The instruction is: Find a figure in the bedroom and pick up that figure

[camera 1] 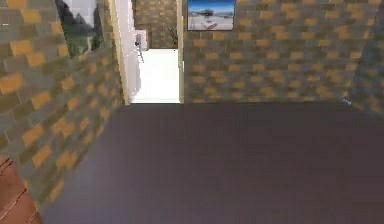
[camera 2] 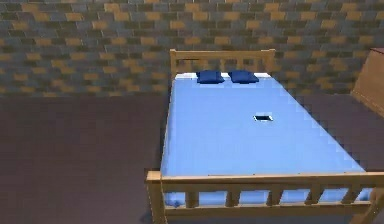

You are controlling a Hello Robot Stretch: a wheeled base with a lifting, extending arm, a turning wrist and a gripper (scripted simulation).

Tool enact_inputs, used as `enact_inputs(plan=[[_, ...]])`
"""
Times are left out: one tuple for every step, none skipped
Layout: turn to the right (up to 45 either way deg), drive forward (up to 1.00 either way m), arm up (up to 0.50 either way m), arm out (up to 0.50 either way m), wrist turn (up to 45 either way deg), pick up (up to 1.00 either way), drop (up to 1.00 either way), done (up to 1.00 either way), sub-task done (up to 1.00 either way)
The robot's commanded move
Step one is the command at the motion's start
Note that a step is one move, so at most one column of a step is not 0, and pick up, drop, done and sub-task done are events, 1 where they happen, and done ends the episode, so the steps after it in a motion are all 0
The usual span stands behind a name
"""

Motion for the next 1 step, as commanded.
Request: enact_inputs(plan=[[-6.0, 0.0, 0.0, 0.0, 0.0, 0.0, 0.0, 0.0, 0.0]])
